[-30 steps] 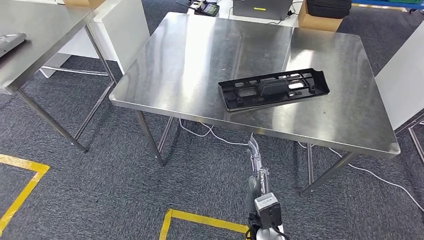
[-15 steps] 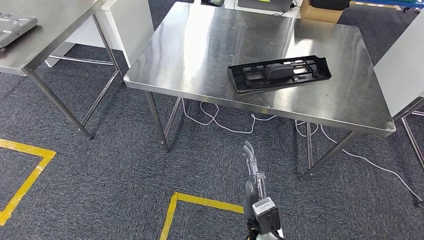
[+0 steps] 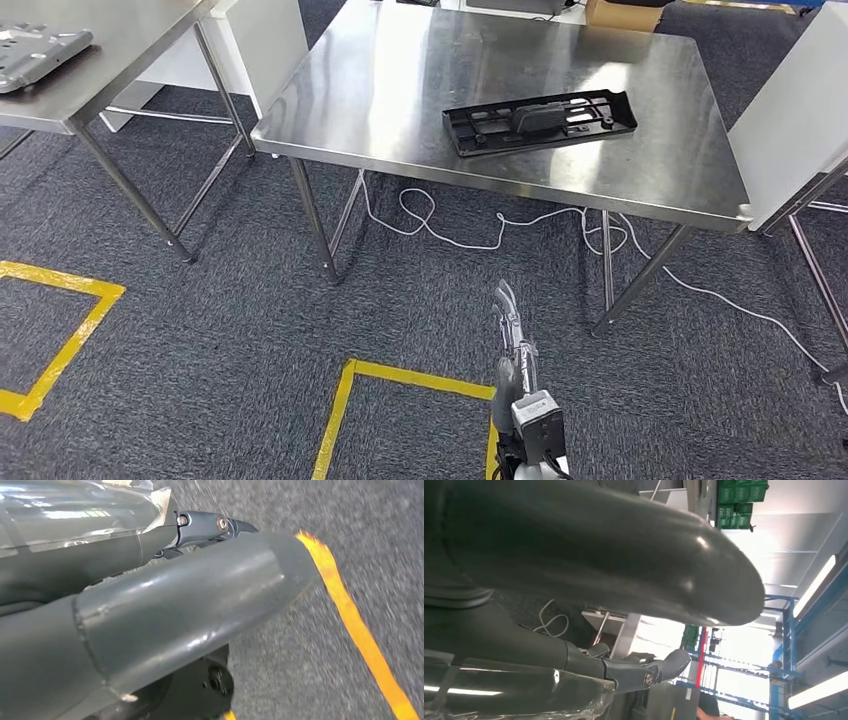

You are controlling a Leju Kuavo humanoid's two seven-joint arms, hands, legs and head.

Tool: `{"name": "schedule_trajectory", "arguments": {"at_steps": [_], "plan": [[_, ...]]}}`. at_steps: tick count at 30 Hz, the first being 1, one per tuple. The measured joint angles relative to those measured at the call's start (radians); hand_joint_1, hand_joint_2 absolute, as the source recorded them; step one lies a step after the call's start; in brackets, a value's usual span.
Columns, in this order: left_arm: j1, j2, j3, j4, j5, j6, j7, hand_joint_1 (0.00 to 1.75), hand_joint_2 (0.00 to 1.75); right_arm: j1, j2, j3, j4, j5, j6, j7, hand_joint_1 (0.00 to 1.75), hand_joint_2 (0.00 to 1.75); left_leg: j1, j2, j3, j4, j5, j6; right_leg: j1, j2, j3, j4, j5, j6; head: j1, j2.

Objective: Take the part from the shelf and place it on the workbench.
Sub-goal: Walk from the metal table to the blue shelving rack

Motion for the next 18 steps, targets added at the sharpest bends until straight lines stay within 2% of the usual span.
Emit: {"name": "schedule_trajectory", "arguments": {"at_steps": [2, 3, 4, 5, 6, 7, 8, 9, 10, 11, 12, 13, 14, 15, 16, 17, 18], "plan": [[-0.001, 0.001, -0.001, 0.0, -0.001, 0.0, 0.003, 0.0, 0.0, 0.001, 0.001, -0.004, -0.005, -0.003, -0.001, 0.0, 0.0, 0.0, 0.001, -0.004, 0.096, -0.135, -0.013, -0.003, 0.001, 0.001, -0.033, 0.024, 0.011, 0.015, -0.001, 0.0], [-0.001, 0.001, -0.002, 0.0, -0.002, 0.001, 0.004, 0.0, 0.0, 0.001, 0.001, -0.005, -0.008, -0.005, -0.002, 0.0, 0.0, 0.0, -0.002, -0.007, 0.118, -0.179, -0.03, 0.001, 0.004, 0.001, -0.044, 0.033, 0.016, 0.023, -0.001, 0.0], [-0.001, 0.002, -0.003, 0.0, -0.002, 0.002, 0.006, 0.0, 0.0, 0.002, 0.002, -0.006, -0.01, -0.007, -0.003, 0.0, 0.0, 0.0, -0.008, -0.009, 0.122, -0.198, -0.041, 0.01, 0.007, 0.001, -0.053, 0.035, 0.024, 0.032, 0.0, 0.0], [0.0, 0.002, -0.005, 0.0, -0.002, 0.004, 0.007, 0.0, 0.0, 0.002, 0.002, -0.007, -0.011, -0.009, -0.003, 0.0, 0.0, 0.0, -0.012, -0.009, 0.112, -0.202, -0.038, 0.023, 0.009, 0.001, -0.059, 0.034, 0.034, 0.042, 0.002, 0.0], [0.0, 0.001, -0.007, 0.0, -0.002, 0.006, 0.008, 0.0, 0.0, 0.004, 0.001, -0.008, -0.011, -0.012, -0.005, 0.0, 0.0, 0.0, -0.016, -0.007, 0.101, -0.204, -0.029, 0.037, 0.008, 0.002, -0.065, 0.035, 0.038, 0.05, 0.002, 0.0], [0.0, 0.001, -0.009, 0.0, -0.004, 0.008, 0.008, 0.0, 0.0, 0.005, 0.001, -0.009, -0.012, -0.014, -0.008, 0.0, 0.0, 0.0, -0.019, -0.004, 0.09, -0.206, -0.017, 0.052, 0.006, 0.003, -0.075, 0.043, 0.03, 0.051, 0.003, 0.0], [0.0, 0.001, -0.012, 0.0, -0.006, 0.01, 0.009, 0.0, 0.0, 0.007, 0.0, -0.011, -0.012, -0.016, -0.012, 0.0, 0.0, 0.0, -0.02, -0.001, 0.076, -0.208, -0.005, 0.065, 0.004, 0.004, -0.09, 0.067, 0.004, 0.048, 0.004, 0.0], [0.001, 0.001, -0.015, 0.0, -0.01, 0.011, 0.01, 0.0, 0.0, 0.009, -0.001, -0.013, -0.012, -0.018, -0.017, 0.0, 0.0, 0.0, -0.021, 0.002, 0.061, -0.209, 0.008, 0.074, 0.001, 0.006, -0.108, 0.112, -0.04, 0.039, 0.006, 0.0], [0.001, 0.001, -0.018, 0.0, -0.014, 0.011, 0.012, 0.0, 0.0, 0.012, -0.003, -0.015, -0.014, -0.021, -0.023, 0.0, 0.0, 0.0, -0.024, 0.002, 0.045, -0.209, 0.02, 0.08, 0.001, 0.007, -0.125, 0.171, -0.089, 0.029, 0.009, 0.0], [0.001, 0.002, -0.021, 0.0, -0.019, 0.01, 0.014, 0.0, 0.0, 0.016, -0.005, -0.017, -0.016, -0.023, -0.03, 0.0, 0.0, 0.0, -0.026, 0.003, 0.029, -0.209, 0.033, 0.082, 0.001, 0.009, -0.138, 0.233, -0.129, 0.025, 0.011, 0.0], [0.002, 0.002, -0.023, 0.0, -0.023, 0.009, 0.017, 0.0, 0.0, 0.023, -0.008, -0.018, -0.02, -0.026, -0.037, 0.0, 0.0, 0.0, -0.028, 0.004, 0.015, -0.208, 0.045, 0.082, 0.002, 0.01, -0.141, 0.285, -0.151, 0.026, 0.011, 0.0], [0.003, 0.002, -0.026, 0.0, -0.026, 0.007, 0.019, 0.0, 0.0, 0.032, -0.01, -0.019, -0.024, -0.028, -0.043, 0.0, 0.0, 0.0, -0.029, 0.004, 0.0, -0.208, 0.058, 0.082, 0.003, 0.012, -0.129, 0.311, -0.153, 0.033, 0.011, 0.0], [0.003, 0.002, -0.029, 0.0, -0.028, 0.004, 0.021, 0.0, 0.0, 0.04, -0.012, -0.02, -0.03, -0.03, -0.048, 0.0, 0.0, 0.0, -0.031, 0.005, -0.013, -0.207, 0.071, 0.081, 0.005, 0.013, -0.103, 0.305, -0.137, 0.043, 0.011, 0.0], [0.004, 0.003, -0.032, 0.0, -0.03, 0.002, 0.023, 0.0, 0.0, 0.048, -0.014, -0.02, -0.037, -0.032, -0.05, 0.0, 0.0, 0.0, -0.032, 0.005, -0.026, -0.207, 0.084, 0.078, 0.007, 0.014, -0.057, 0.262, -0.116, 0.049, 0.011, 0.0], [0.004, 0.002, -0.036, 0.0, -0.032, 0.001, 0.024, 0.0, 0.0, 0.053, -0.015, -0.02, -0.043, -0.033, -0.052, 0.0, 0.0, 0.0, -0.033, 0.005, -0.038, -0.206, 0.096, 0.075, 0.009, 0.015, 0.0, 0.195, -0.104, 0.051, 0.011, 0.0], [0.004, 0.002, -0.039, 0.0, -0.033, 0.0, 0.025, 0.0, 0.0, 0.056, -0.015, -0.02, -0.05, -0.033, -0.052, 0.0, 0.0, 0.0, -0.034, 0.005, -0.047, -0.205, 0.108, 0.07, 0.014, 0.015, 0.057, 0.116, -0.104, 0.046, 0.011, 0.0], [0.004, 0.002, -0.041, 0.0, -0.034, 0.0, 0.025, 0.0, 0.0, 0.058, -0.015, -0.02, -0.055, -0.033, -0.052, 0.0, 0.0, 0.0, -0.035, 0.007, -0.054, -0.206, 0.12, 0.065, 0.02, 0.015, 0.097, 0.05, -0.112, 0.039, 0.011, 0.0]]}}
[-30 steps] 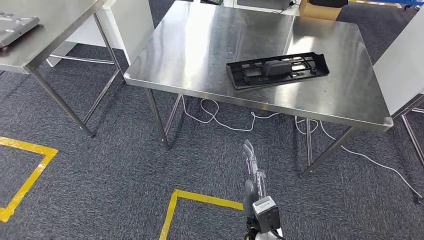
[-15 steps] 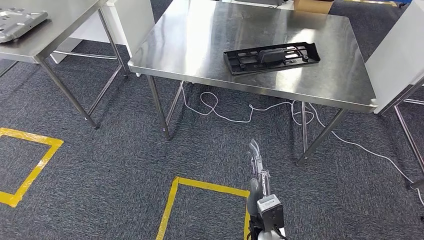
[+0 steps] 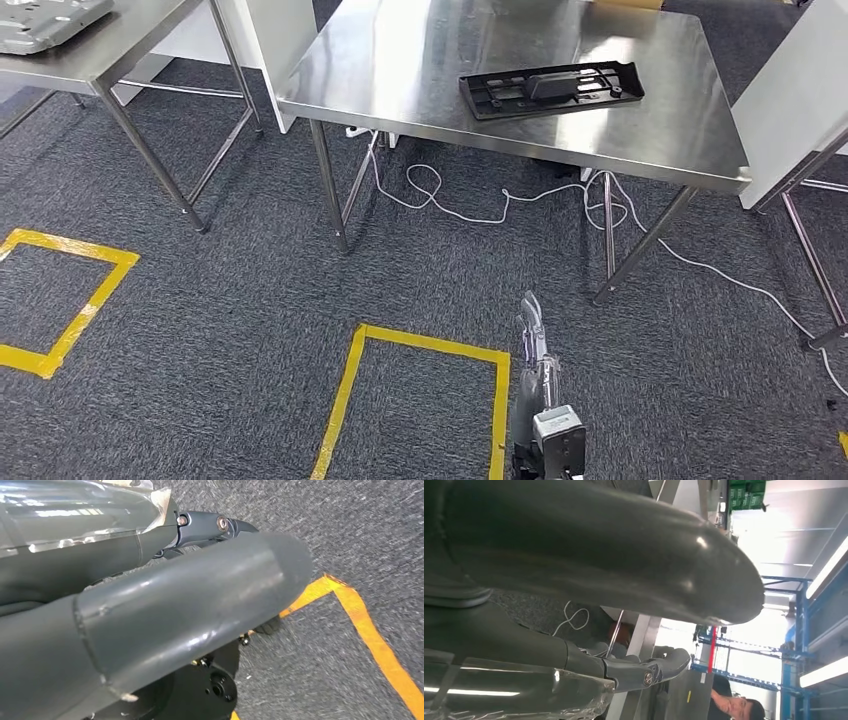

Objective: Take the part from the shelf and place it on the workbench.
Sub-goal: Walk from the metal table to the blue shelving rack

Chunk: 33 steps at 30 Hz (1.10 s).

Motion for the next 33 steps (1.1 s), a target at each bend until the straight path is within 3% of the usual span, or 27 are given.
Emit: {"name": "schedule_trajectory", "arguments": {"at_steps": [2, 4, 5, 6, 8, 9, 10, 11, 12, 14, 16, 18, 20, 22, 24, 25, 27, 28, 29, 31, 32, 33], "plan": [[0.0, 0.0, -0.003, 0.0, -0.001, 0.0, 0.001, 0.0, 0.0, 0.006, 0.0, -0.001, -0.007, 0.0, 0.0, 0.0, 0.0, 0.0, -0.001, 0.003, -0.005, -0.006, 0.022, -0.012, 0.011, 0.001, 0.023, -0.06, -0.012, -0.016, 0.0, 0.0], [0.002, 0.001, -0.004, 0.0, -0.001, 0.0, 0.001, 0.0, 0.0, 0.011, -0.001, -0.001, -0.01, 0.0, 0.0, 0.0, 0.0, 0.0, 0.003, 0.003, -0.013, -0.007, 0.022, -0.024, 0.001, 0.0, 0.006, -0.064, 0.006, -0.034, -0.001, 0.0], [0.003, 0.001, -0.004, 0.0, -0.001, 0.0, 0.001, 0.0, 0.0, 0.013, 0.0, -0.002, -0.011, 0.0, 0.0, 0.0, 0.0, 0.0, 0.005, 0.001, -0.021, 0.01, -0.005, -0.03, -0.004, -0.002, -0.003, -0.065, 0.018, -0.045, -0.003, 0.0], [0.004, 0.002, -0.005, 0.0, -0.001, 0.0, 0.001, 0.0, 0.0, 0.014, 0.0, -0.002, -0.012, 0.0, 0.0, 0.0, 0.0, 0.0, 0.007, -0.001, -0.033, 0.048, -0.054, -0.034, -0.01, -0.004, -0.015, -0.066, 0.032, -0.054, -0.005, 0.0], [0.005, 0.003, -0.006, 0.0, -0.001, 0.0, 0.001, 0.0, 0.0, 0.016, 0.0, -0.002, -0.012, 0.0, 0.0, 0.0, 0.0, 0.0, 0.01, -0.005, -0.056, 0.172, -0.164, -0.043, -0.007, -0.008, -0.04, -0.065, 0.055, -0.064, -0.009, 0.0], [0.005, 0.003, -0.007, 0.0, -0.002, -0.001, 0.001, 0.0, 0.0, 0.017, 0.0, -0.002, -0.012, -0.001, 0.0, 0.0, 0.0, 0.0, 0.011, -0.006, -0.062, 0.234, -0.192, -0.048, -0.006, -0.009, -0.052, -0.064, 0.066, -0.064, -0.009, 0.0], [0.005, 0.004, -0.007, 0.0, -0.005, -0.002, 0.0, 0.0, 0.0, 0.019, 0.0, -0.002, -0.013, -0.001, 0.0, 0.0, 0.0, 0.0, 0.014, -0.007, -0.056, 0.273, -0.194, -0.052, -0.006, -0.011, -0.065, -0.061, 0.077, -0.062, -0.009, 0.0], [0.005, 0.005, -0.008, 0.0, -0.009, -0.005, 0.0, 0.0, 0.0, 0.021, 0.0, -0.003, -0.014, -0.003, 0.0, 0.0, 0.0, 0.0, 0.017, -0.006, -0.035, 0.28, -0.177, -0.055, -0.006, -0.012, -0.078, -0.057, 0.087, -0.058, -0.009, 0.0], [0.005, 0.006, -0.01, 0.0, -0.014, -0.008, 0.0, 0.0, 0.0, 0.023, 0.0, -0.004, -0.016, -0.004, 0.0, 0.0, 0.0, 0.0, 0.021, -0.006, 0.001, 0.252, -0.151, -0.057, -0.008, -0.012, -0.092, -0.051, 0.094, -0.053, -0.009, 0.0], [0.004, 0.007, -0.018, 0.0, -0.025, -0.015, 0.0, 0.0, 0.0, 0.028, 0.001, -0.009, -0.024, -0.007, -0.001, 0.0, 0.0, 0.0, 0.025, -0.008, 0.105, 0.123, -0.131, -0.06, -0.008, -0.012, -0.121, -0.033, 0.105, -0.042, -0.01, 0.0], [0.005, 0.009, -0.029, 0.0, -0.037, -0.021, 0.001, 0.0, 0.0, 0.03, 0.002, -0.016, -0.034, -0.007, -0.002, 0.0, 0.0, 0.0, 0.022, -0.012, 0.17, 0.02, -0.15, -0.054, -0.005, -0.014, -0.14, -0.019, 0.115, -0.027, -0.008, 0.0], [0.006, 0.011, -0.037, 0.0, -0.047, -0.025, 0.003, 0.0, 0.0, 0.033, 0.003, -0.024, -0.04, -0.006, -0.005, 0.0, 0.0, 0.0, 0.014, -0.014, 0.171, -0.003, -0.154, -0.039, -0.001, -0.015, -0.149, -0.017, 0.129, -0.01, -0.006, 0.0], [0.006, 0.013, -0.047, 0.0, -0.057, -0.027, 0.006, 0.0, 0.0, 0.039, 0.004, -0.034, -0.044, -0.006, -0.01, 0.0, 0.0, 0.0, 0.01, -0.009, 0.158, -0.01, -0.137, -0.015, -0.003, -0.012, -0.163, 0.0, 0.116, -0.001, -0.005, 0.0], [0.006, 0.015, -0.057, -0.001, -0.067, -0.029, 0.01, 0.0, 0.0, 0.047, 0.004, -0.046, -0.048, -0.006, -0.017, 0.0, 0.0, 0.0, 0.01, -0.004, 0.138, -0.014, -0.116, 0.008, -0.007, -0.008, -0.196, 0.081, 0.048, -0.008, -0.002, 0.0], [0.006, 0.017, -0.065, -0.001, -0.073, -0.03, 0.013, 0.0, 0.0, 0.057, 0.004, -0.055, -0.051, -0.006, -0.021, 0.0, 0.0, 0.0, 0.008, -0.002, 0.111, -0.013, -0.096, 0.016, -0.01, -0.005, -0.231, 0.203, -0.025, -0.013, 0.001, 0.0], [0.006, 0.018, -0.068, -0.001, -0.075, -0.03, 0.014, 0.0, 0.0, 0.061, 0.004, -0.059, -0.053, -0.006, -0.023, 0.0, 0.0, 0.0, 0.007, -0.001, 0.099, -0.013, -0.088, 0.016, -0.011, -0.004, -0.239, 0.248, -0.044, -0.011, 0.001, 0.0], [0.007, 0.019, -0.074, -0.001, -0.076, -0.031, 0.016, 0.0, 0.0, 0.069, 0.004, -0.064, -0.057, -0.006, -0.026, 0.0, 0.0, 0.0, 0.007, 0.0, 0.077, -0.012, -0.072, 0.014, -0.011, -0.004, -0.219, 0.265, -0.038, 0.003, 0.002, 0.0], [0.007, 0.019, -0.076, -0.001, -0.078, -0.031, 0.016, 0.0, 0.0, 0.072, 0.004, -0.066, -0.06, -0.006, -0.029, 0.0, 0.0, 0.0, 0.007, 0.0, 0.066, -0.012, -0.064, 0.012, -0.012, -0.004, -0.187, 0.233, -0.02, 0.012, 0.001, 0.0], [0.007, 0.02, -0.079, -0.001, -0.08, -0.032, 0.017, 0.0, 0.0, 0.074, 0.004, -0.068, -0.064, -0.006, -0.031, 0.0, 0.0, 0.0, 0.007, 0.0, 0.055, -0.011, -0.055, 0.009, -0.012, -0.004, -0.141, 0.177, -0.001, 0.019, 0.001, 0.0], [0.006, 0.02, -0.083, -0.001, -0.086, -0.033, 0.019, 0.0, 0.0, 0.075, 0.005, -0.072, -0.076, -0.006, -0.034, 0.0, 0.0, 0.0, 0.006, 0.0, 0.038, -0.01, -0.036, 0.0, -0.008, -0.003, -0.034, 0.033, 0.013, 0.02, 0.001, 0.0], [0.006, 0.021, -0.086, -0.001, -0.09, -0.033, 0.019, 0.0, 0.0, 0.076, 0.005, -0.075, -0.082, -0.008, -0.035, 0.0, 0.0, 0.0, 0.005, 0.001, 0.033, -0.011, -0.026, -0.006, -0.004, -0.001, 0.001, -0.023, 0.009, 0.016, 0.001, 0.0], [0.006, 0.021, -0.09, -0.001, -0.095, -0.033, 0.02, 0.0, 0.0, 0.077, 0.006, -0.079, -0.087, -0.011, -0.036, 0.0, 0.0, 0.0, 0.004, 0.002, 0.029, -0.013, -0.016, -0.012, 0.0, 0.0, 0.017, -0.055, 0.005, 0.011, 0.001, 0.0]]}}
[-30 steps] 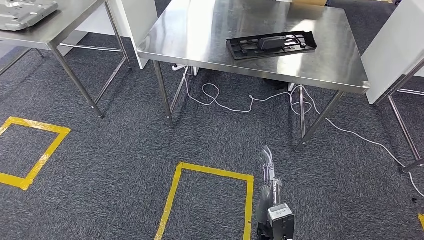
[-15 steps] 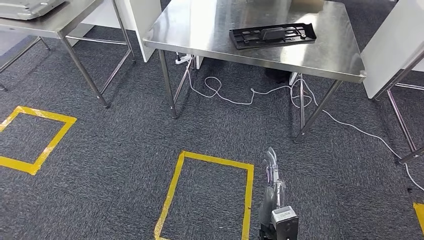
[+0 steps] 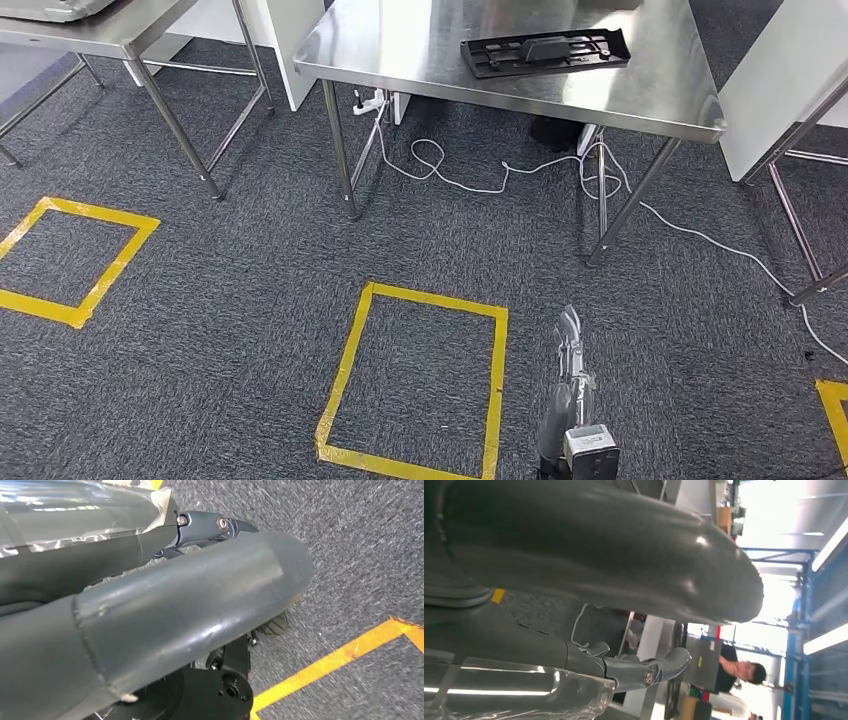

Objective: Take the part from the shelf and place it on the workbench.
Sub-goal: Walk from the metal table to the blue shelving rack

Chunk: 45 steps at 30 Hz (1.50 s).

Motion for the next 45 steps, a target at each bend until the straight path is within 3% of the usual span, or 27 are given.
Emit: {"name": "schedule_trajectory", "arguments": {"at_steps": [1, 3, 4, 6, 8, 10, 12, 14, 15, 18, 19, 21, 23, 25, 27, 29, 31, 33, 34, 36, 38, 39, 40, 41, 42, 44, 45], "plan": [[0.0, 0.0, -0.004, 0.0, -0.005, 0.0, 0.0, 0.0, 0.0, 0.004, 0.0, -0.005, -0.004, -0.004, -0.001, 0.0, 0.0, 0.0, 0.0, 0.001, -0.003, -0.002, 0.01, -0.006, 0.005, 0.001, -0.001, -0.013, 0.0, -0.005, -0.001, 0.0], [0.002, 0.002, -0.012, 0.0, -0.015, 0.0, 0.001, 0.0, 0.0, 0.015, 0.001, -0.015, -0.01, -0.013, -0.006, 0.0, 0.0, 0.0, 0.003, -0.002, -0.01, 0.003, 0.004, -0.016, -0.009, -0.001, -0.013, -0.017, 0.015, -0.023, -0.002, 0.0], [0.003, 0.003, -0.016, 0.0, -0.019, -0.001, 0.001, 0.0, 0.0, 0.02, 0.002, -0.019, -0.014, -0.016, -0.009, 0.0, 0.0, 0.0, 0.004, -0.004, -0.017, 0.023, -0.023, -0.021, -0.015, -0.002, -0.019, -0.018, 0.023, -0.035, -0.003, 0.0], [0.004, 0.004, -0.019, 0.0, -0.023, -0.004, 0.002, 0.0, 0.0, 0.031, 0.003, -0.024, -0.022, -0.02, -0.014, 0.0, 0.0, 0.0, 0.007, -0.009, -0.044, 0.127, -0.119, -0.028, -0.016, -0.007, -0.034, -0.018, 0.04, -0.056, -0.007, 0.0], [0.004, 0.005, -0.02, 0.0, -0.026, -0.006, 0.002, 0.0, 0.0, 0.042, 0.003, -0.03, -0.027, -0.023, -0.016, 0.0, 0.0, 0.0, 0.009, -0.011, -0.068, 0.257, -0.187, -0.036, -0.012, -0.011, -0.055, -0.014, 0.056, -0.064, -0.008, 0.0], [0.005, 0.005, -0.024, 0.0, -0.029, -0.006, 0.002, 0.0, 0.0, 0.049, 0.003, -0.033, -0.028, -0.024, -0.016, 0.0, 0.0, 0.0, 0.013, -0.011, -0.043, 0.284, -0.168, -0.042, -0.012, -0.012, -0.077, -0.003, 0.07, -0.06, -0.008, 0.0], [0.004, 0.006, -0.03, 0.0, -0.031, -0.007, 0.002, 0.0, 0.0, 0.053, 0.003, -0.036, -0.031, -0.024, -0.016, 0.0, 0.0, 0.0, 0.02, -0.01, 0.044, 0.177, -0.127, -0.045, -0.014, -0.012, -0.104, 0.019, 0.077, -0.054, -0.009, 0.0], [0.003, 0.007, -0.035, 0.0, -0.031, -0.008, 0.002, 0.0, 0.0, 0.054, 0.003, -0.039, -0.037, -0.024, -0.016, 0.0, 0.0, 0.0, 0.021, -0.013, 0.116, 0.065, -0.125, -0.046, -0.01, -0.013, -0.128, 0.042, 0.082, -0.045, -0.008, 0.0], [0.003, 0.007, -0.035, 0.0, -0.031, -0.008, 0.002, 0.0, 0.0, 0.054, 0.003, -0.039, -0.039, -0.024, -0.016, 0.0, 0.0, 0.0, 0.018, -0.015, 0.128, 0.038, -0.133, -0.044, -0.008, -0.013, -0.138, 0.049, 0.086, -0.038, -0.007, 0.0], [0.002, 0.008, -0.036, 0.0, -0.031, -0.008, 0.002, 0.0, 0.0, 0.056, 0.002, -0.042, -0.044, -0.024, -0.017, 0.0, 0.0, 0.0, 0.009, -0.013, 0.111, 0.023, -0.119, -0.017, -0.004, -0.012, -0.16, 0.055, 0.102, -0.011, -0.006, 0.0], [0.002, 0.008, -0.036, 0.0, -0.031, -0.008, 0.002, 0.0, 0.0, 0.058, 0.002, -0.043, -0.045, -0.025, -0.018, 0.0, 0.0, 0.0, 0.009, -0.011, 0.1, 0.019, -0.107, -0.002, -0.004, -0.009, -0.173, 0.069, 0.087, -0.009, -0.005, 0.0], [0.001, 0.008, -0.036, 0.0, -0.031, -0.008, 0.002, 0.0, 0.0, 0.061, -0.001, -0.044, -0.046, -0.031, -0.022, 0.0, 0.0, 0.0, 0.009, -0.007, 0.072, 0.015, -0.081, 0.019, -0.009, -0.005, -0.208, 0.151, 0.012, -0.02, -0.002, 0.0], [0.001, 0.008, -0.036, 0.0, -0.031, -0.009, 0.002, 0.0, 0.0, 0.063, -0.005, -0.044, -0.047, -0.04, -0.03, 0.0, 0.0, 0.0, 0.008, -0.004, 0.039, 0.015, -0.055, 0.024, -0.012, -0.003, -0.24, 0.274, -0.065, -0.023, 0.002, 0.0], [0.001, 0.008, -0.036, 0.0, -0.032, -0.009, 0.002, 0.0, 0.0, 0.063, -0.011, -0.044, -0.047, -0.048, -0.037, 0.0, 0.0, 0.0, 0.008, -0.001, 0.004, 0.016, -0.027, 0.021, -0.013, -0.003, -0.227, 0.332, -0.067, -0.005, 0.002, 0.0], [0.001, 0.008, -0.037, 0.0, -0.034, -0.01, 0.002, 0.0, 0.0, 0.063, -0.013, -0.044, -0.048, -0.052, -0.04, 0.0, 0.0, 0.0, 0.008, 0.0, -0.029, 0.017, 0.002, 0.014, -0.014, -0.002, -0.145, 0.261, -0.022, 0.016, 0.001, 0.0], [0.0, 0.008, -0.039, 0.0, -0.038, -0.012, 0.002, 0.0, 0.0, 0.063, -0.014, -0.044, -0.054, -0.054, -0.041, 0.0, 0.0, 0.0, 0.007, -0.001, -0.049, 0.018, 0.027, 0.002, -0.01, -0.001, -0.022, 0.1, -0.022, 0.011, 0.001, 0.0], [0.0, 0.008, -0.042, 0.0, -0.04, -0.01, -0.001, 0.0, 0.0, 0.067, -0.015, -0.045, -0.063, -0.055, -0.041, 0.0, 0.0, 0.0, 0.007, -0.001, -0.051, 0.012, 0.048, -0.012, -0.001, 0.002, 0.041, -0.003, -0.047, -0.011, -0.002, 0.0], [0.001, 0.008, -0.043, 0.0, -0.04, -0.005, -0.003, 0.0, 0.0, 0.073, -0.016, -0.046, -0.068, -0.056, -0.041, -0.001, 0.0, 0.0, 0.012, -0.001, -0.047, -0.001, 0.063, -0.028, -0.001, 0.002, 0.035, -0.016, -0.04, -0.035, -0.005, 0.0], [0.002, 0.009, -0.043, 0.0, -0.04, -0.002, -0.003, 0.0, 0.0, 0.075, -0.017, -0.046, -0.07, -0.057, -0.041, -0.001, 0.0, 0.0, 0.015, -0.001, -0.051, 0.002, 0.053, -0.035, -0.004, 0.002, 0.028, -0.016, -0.03, -0.047, -0.005, 0.0], [0.005, 0.009, -0.044, 0.0, -0.041, 0.0, -0.002, 0.0, 0.0, 0.078, -0.016, -0.047, -0.071, -0.057, -0.041, -0.001, 0.0, 0.0, 0.02, -0.004, -0.066, 0.057, -0.03, -0.042, -0.014, 0.0, 0.009, -0.018, -0.004, -0.072, -0.008, 0.0], [0.006, 0.009, -0.044, 0.0, -0.043, 0.0, -0.001, 0.0, 0.0, 0.083, -0.015, -0.048, -0.072, -0.056, -0.041, -0.001, 0.0, 0.0, 0.02, -0.008, -0.088, 0.179, -0.137, -0.048, -0.009, -0.003, -0.011, -0.017, 0.016, -0.084, -0.01, 0.0], [0.007, 0.01, -0.044, 0.0, -0.043, 0.0, -0.001, 0.0, 0.0, 0.085, -0.014, -0.048, -0.072, -0.056, -0.041, -0.001, 0.0, 0.0, 0.02, -0.01, -0.096, 0.241, -0.161, -0.052, -0.007, -0.004, -0.021, -0.016, 0.024, -0.083, -0.01, 0.0], [0.007, 0.01, -0.044, 0.0, -0.044, 0.0, 0.0, 0.0, 0.0, 0.087, -0.014, -0.049, -0.072, -0.055, -0.042, -0.001, 0.0, 0.0, 0.021, -0.01, -0.091, 0.28, -0.161, -0.055, -0.006, -0.005, -0.031, -0.014, 0.031, -0.081, -0.01, 0.0], [0.007, 0.01, -0.044, 0.0, -0.044, 0.0, 0.0, 0.0, 0.0, 0.088, -0.014, -0.05, -0.072, -0.055, -0.043, -0.001, 0.0, 0.0, 0.022, -0.01, -0.07, 0.282, -0.145, -0.057, -0.006, -0.006, -0.04, -0.012, 0.036, -0.077, -0.01, 0.0], [0.007, 0.01, -0.044, 0.0, -0.045, 0.0, 0.0, 0.0, 0.0, 0.09, -0.014, -0.051, -0.072, -0.055, -0.044, -0.001, 0.0, 0.0, 0.024, -0.009, -0.028, 0.243, -0.124, -0.057, -0.006, -0.007, -0.047, -0.009, 0.04, -0.074, -0.01, 0.0], [0.007, 0.01, -0.044, 0.0, -0.046, 0.0, 0.0, 0.0, 0.0, 0.091, -0.014, -0.052, -0.072, -0.055, -0.046, -0.001, 0.0, 0.0, 0.024, -0.01, 0.079, 0.1, -0.107, -0.052, -0.005, -0.007, -0.058, 0.005, 0.044, -0.068, -0.01, 0.0], [0.007, 0.011, -0.044, 0.0, -0.046, 0.0, 0.0, 0.0, 0.0, 0.091, -0.013, -0.052, -0.072, -0.055, -0.047, -0.001, 0.0, 0.0, 0.022, -0.01, 0.114, 0.048, -0.109, -0.046, -0.002, -0.007, -0.065, 0.011, 0.045, -0.065, -0.009, 0.0]]}}
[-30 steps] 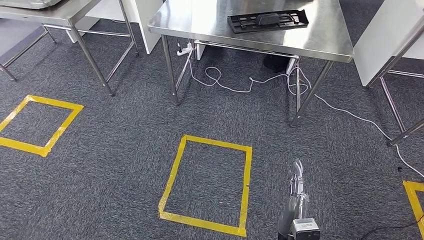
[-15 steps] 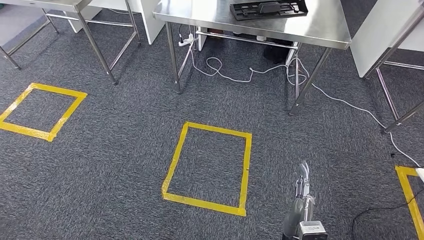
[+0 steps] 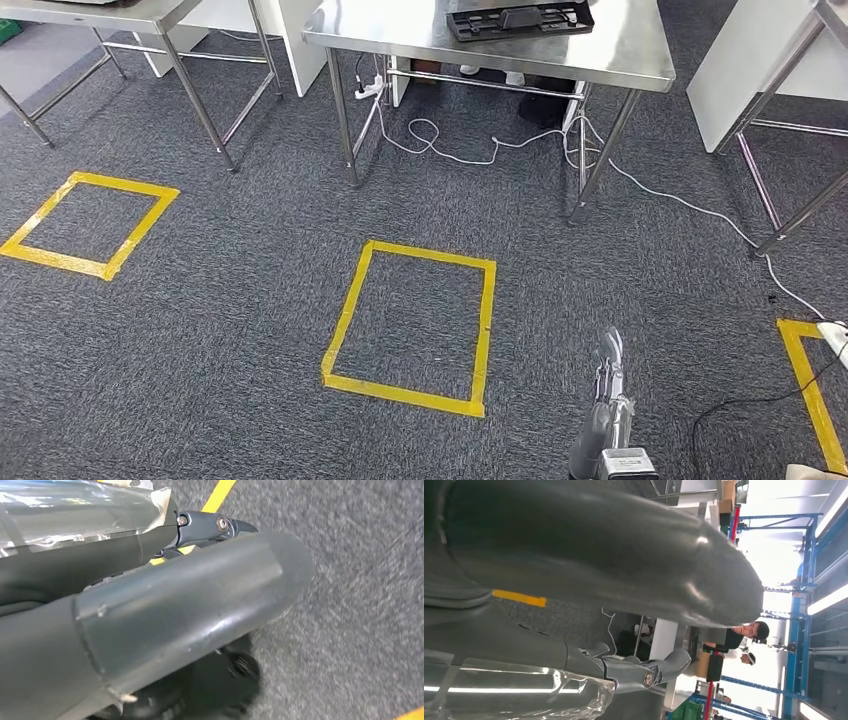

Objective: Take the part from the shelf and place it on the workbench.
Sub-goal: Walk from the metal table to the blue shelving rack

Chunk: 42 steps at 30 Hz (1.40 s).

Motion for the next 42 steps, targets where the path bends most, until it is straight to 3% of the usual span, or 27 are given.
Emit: {"name": "schedule_trajectory", "arguments": {"at_steps": [1, 5, 7, 9, 10, 11, 12, 14, 15, 17, 20, 26, 33, 42], "plan": [[0.0, 0.0, 0.0, 0.0, -0.001, 0.0, 0.0, 0.0, 0.0, 0.0, 0.0, 0.0, 0.0, 0.0, -0.001, 0.0, 0.0, 0.0, -0.003, 0.0, 0.017, -0.031, -0.007, 0.007, 0.002, 0.0, -0.004, 0.005, 0.001, 0.004, 0.001, 0.0], [0.001, 0.001, -0.001, 0.0, -0.002, 0.0, 0.001, 0.0, 0.0, 0.001, 0.001, -0.001, -0.003, 0.0, -0.002, 0.0, 0.0, 0.0, -0.008, 0.003, 0.008, -0.056, 0.005, 0.045, 0.005, 0.001, -0.023, 0.02, 0.001, 0.03, 0.001, 0.0], [0.001, 0.0, -0.002, 0.0, -0.002, 0.0, 0.001, 0.0, 0.0, 0.001, 0.001, -0.001, -0.005, 0.0, -0.002, 0.0, 0.0, 0.0, -0.005, 0.007, 0.002, -0.066, 0.019, 0.061, 0.002, 0.004, -0.066, 0.102, -0.044, 0.03, 0.004, 0.0], [0.002, 0.0, -0.004, 0.0, -0.004, 0.0, 0.002, 0.0, 0.0, 0.003, 0.001, -0.001, -0.005, 0.0, -0.002, 0.0, 0.0, 0.0, -0.006, 0.008, -0.01, -0.066, 0.027, 0.065, -0.004, 0.006, -0.129, 0.239, -0.102, 0.029, 0.005, 0.0], [0.002, 0.0, -0.005, 0.0, -0.005, 0.0, 0.002, 0.0, 0.0, 0.005, 0.0, -0.001, -0.005, 0.0, -0.002, 0.0, 0.0, 0.0, -0.006, 0.008, -0.014, -0.066, 0.03, 0.063, -0.007, 0.006, -0.148, 0.285, -0.115, 0.035, 0.005, 0.0], [0.002, 0.0, -0.006, 0.0, -0.005, 0.0, 0.002, 0.0, 0.0, 0.007, 0.0, -0.001, -0.005, -0.001, -0.001, 0.0, 0.0, 0.0, -0.005, 0.008, -0.018, -0.066, 0.033, 0.061, -0.011, 0.006, -0.149, 0.295, -0.113, 0.043, 0.005, 0.0], [0.003, 0.0, -0.006, 0.0, -0.006, -0.001, 0.002, 0.0, 0.0, 0.007, 0.0, -0.002, -0.005, -0.002, -0.001, 0.0, 0.0, 0.0, -0.004, 0.008, -0.019, -0.065, 0.036, 0.058, -0.015, 0.006, -0.127, 0.261, -0.094, 0.055, 0.005, 0.0], [0.003, 0.0, -0.009, 0.0, -0.007, -0.001, 0.002, 0.0, 0.0, 0.007, 0.001, -0.002, -0.005, -0.006, 0.003, 0.0, 0.0, 0.0, -0.003, 0.007, -0.02, -0.064, 0.04, 0.049, -0.025, 0.006, -0.051, 0.114, -0.041, 0.075, 0.007, 0.0], [0.003, 0.0, -0.011, 0.0, -0.007, -0.002, 0.002, 0.0, 0.0, 0.007, 0.001, -0.002, -0.005, -0.009, 0.008, 0.0, 0.0, 0.0, -0.005, 0.007, -0.022, -0.063, 0.041, 0.043, -0.026, 0.008, -0.021, 0.05, -0.021, 0.077, 0.008, 0.0], [0.003, 0.001, -0.014, 0.0, -0.007, -0.001, 0.003, 0.0, 0.0, 0.009, 0.002, -0.004, -0.005, -0.015, 0.019, 0.0, 0.0, 0.0, -0.009, 0.006, -0.027, -0.059, 0.04, 0.04, -0.028, 0.011, -0.001, -0.006, -0.003, 0.067, 0.007, 0.0], [0.003, 0.001, -0.016, 0.0, -0.007, 0.002, 0.005, 0.0, 0.0, 0.006, 0.005, -0.01, -0.003, -0.018, 0.032, 0.0, 0.0, 0.0, -0.002, 0.005, -0.031, -0.062, 0.047, 0.049, -0.021, 0.013, -0.006, -0.005, 0.004, 0.053, 0.003, 0.0], [0.003, -0.001, -0.017, 0.0, -0.007, 0.003, 0.005, 0.0, 0.0, -0.004, 0.01, -0.019, 0.006, -0.018, 0.035, 0.001, 0.0, 0.0, 0.007, 0.001, -0.029, -0.075, 0.063, 0.026, -0.01, 0.012, -0.012, -0.004, 0.01, 0.038, 0.004, 0.0], [0.003, -0.002, -0.017, 0.0, -0.007, 0.003, 0.005, 0.0, 0.0, -0.005, 0.01, -0.027, 0.008, -0.018, 0.035, 0.001, 0.0, 0.0, 0.007, 0.001, -0.031, -0.077, 0.066, 0.013, -0.007, 0.012, -0.016, -0.002, 0.011, 0.036, 0.004, 0.0], [0.003, -0.002, -0.017, 0.0, -0.01, 0.006, 0.005, 0.0, 0.0, -0.01, 0.016, -0.037, 0.013, 0.011, 0.032, 0.0, 0.0, 0.0, 0.002, 0.001, -0.035, -0.071, 0.064, 0.015, -0.014, 0.012, -0.018, -0.003, 0.013, 0.038, 0.004, 0.0]]}}
